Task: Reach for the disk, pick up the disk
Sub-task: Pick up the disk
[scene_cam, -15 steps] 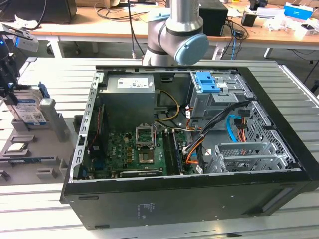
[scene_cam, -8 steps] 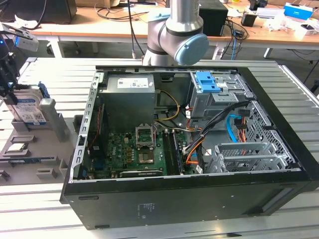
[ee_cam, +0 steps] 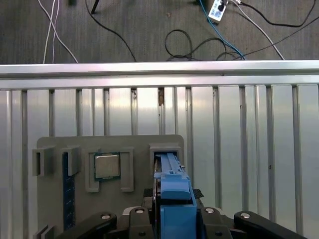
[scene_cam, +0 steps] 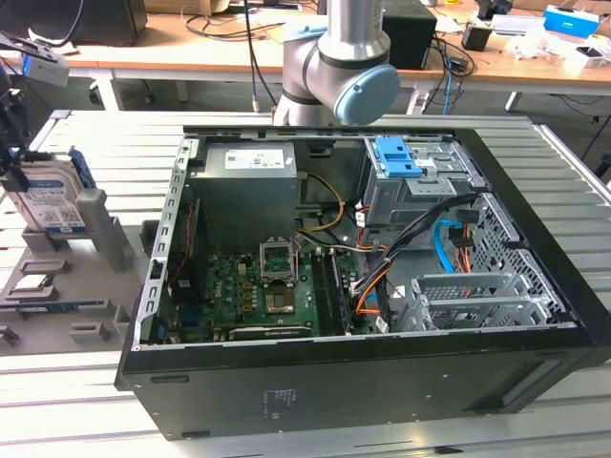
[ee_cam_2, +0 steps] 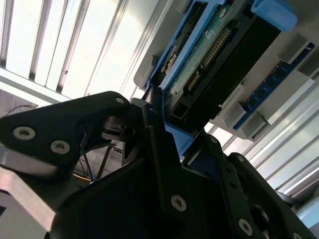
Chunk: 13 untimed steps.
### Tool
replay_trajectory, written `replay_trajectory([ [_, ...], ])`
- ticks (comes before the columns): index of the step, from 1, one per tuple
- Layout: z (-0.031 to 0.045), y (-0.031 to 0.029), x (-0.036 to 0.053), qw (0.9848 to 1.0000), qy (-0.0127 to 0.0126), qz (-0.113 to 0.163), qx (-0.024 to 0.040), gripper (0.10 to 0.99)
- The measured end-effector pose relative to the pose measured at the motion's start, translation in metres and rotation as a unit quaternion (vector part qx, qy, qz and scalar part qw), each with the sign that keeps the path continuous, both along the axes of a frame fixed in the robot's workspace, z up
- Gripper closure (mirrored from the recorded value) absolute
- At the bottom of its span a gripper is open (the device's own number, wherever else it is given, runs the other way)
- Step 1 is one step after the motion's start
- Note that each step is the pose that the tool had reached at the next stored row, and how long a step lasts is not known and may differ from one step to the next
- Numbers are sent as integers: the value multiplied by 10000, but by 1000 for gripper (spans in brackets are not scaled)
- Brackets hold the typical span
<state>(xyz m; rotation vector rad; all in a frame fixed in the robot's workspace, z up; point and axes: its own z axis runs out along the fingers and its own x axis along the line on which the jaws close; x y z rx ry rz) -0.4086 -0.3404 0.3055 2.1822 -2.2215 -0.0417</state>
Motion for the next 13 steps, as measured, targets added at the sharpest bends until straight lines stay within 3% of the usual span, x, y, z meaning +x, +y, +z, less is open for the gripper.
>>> replay_trajectory([
  [13,224,6,4,10000,0,-1,0,718],
])
